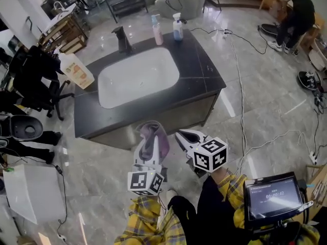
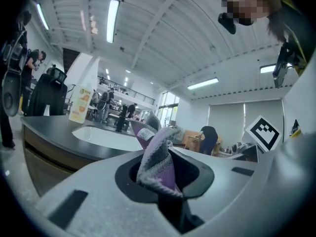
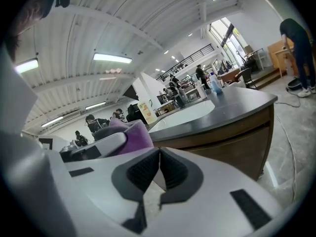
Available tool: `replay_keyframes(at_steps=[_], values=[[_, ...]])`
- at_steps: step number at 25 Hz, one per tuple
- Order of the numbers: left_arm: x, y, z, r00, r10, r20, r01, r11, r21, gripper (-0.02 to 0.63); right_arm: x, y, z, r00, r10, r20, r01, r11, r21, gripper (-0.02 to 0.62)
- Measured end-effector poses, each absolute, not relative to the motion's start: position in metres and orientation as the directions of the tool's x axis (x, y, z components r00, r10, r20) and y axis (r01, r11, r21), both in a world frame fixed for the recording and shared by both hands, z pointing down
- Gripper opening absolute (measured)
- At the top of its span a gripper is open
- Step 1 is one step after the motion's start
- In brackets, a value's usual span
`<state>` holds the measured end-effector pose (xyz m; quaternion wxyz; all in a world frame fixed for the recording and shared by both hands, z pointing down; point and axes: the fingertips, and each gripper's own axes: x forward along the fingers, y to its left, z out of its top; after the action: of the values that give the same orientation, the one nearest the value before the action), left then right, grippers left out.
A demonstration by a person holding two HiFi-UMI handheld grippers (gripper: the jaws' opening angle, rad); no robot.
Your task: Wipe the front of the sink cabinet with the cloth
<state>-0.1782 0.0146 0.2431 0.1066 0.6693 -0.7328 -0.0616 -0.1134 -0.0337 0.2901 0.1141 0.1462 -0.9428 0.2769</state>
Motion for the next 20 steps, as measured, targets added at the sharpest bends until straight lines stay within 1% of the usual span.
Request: replay_keyframes(at_steps=[5,12,20], values=[[-0.191,0.045,0.217,-0.111,-0.993,0.03,-0.961,0.115,0.251,0.051,-0.125,-0.009,0.275,-0.938,-0.194,0.287,-0.315,0.821,-0.477,0.006],[-0.194,0.078,0.202,-0.118,-0.993,0.018,-0.957,0.119,0.265,0.051,-0.133,0.016,0.26,-0.942,-0.17,0.288,-0.29,0.845,-0.449,0.006],[-0.193,0.111,0.194,-0.073,-0.997,0.017,-0.971,0.075,0.228,0.051,-0.139,0.05,0.243,-0.949,-0.159,0.271,-0.263,0.876,-0.405,0.006]])
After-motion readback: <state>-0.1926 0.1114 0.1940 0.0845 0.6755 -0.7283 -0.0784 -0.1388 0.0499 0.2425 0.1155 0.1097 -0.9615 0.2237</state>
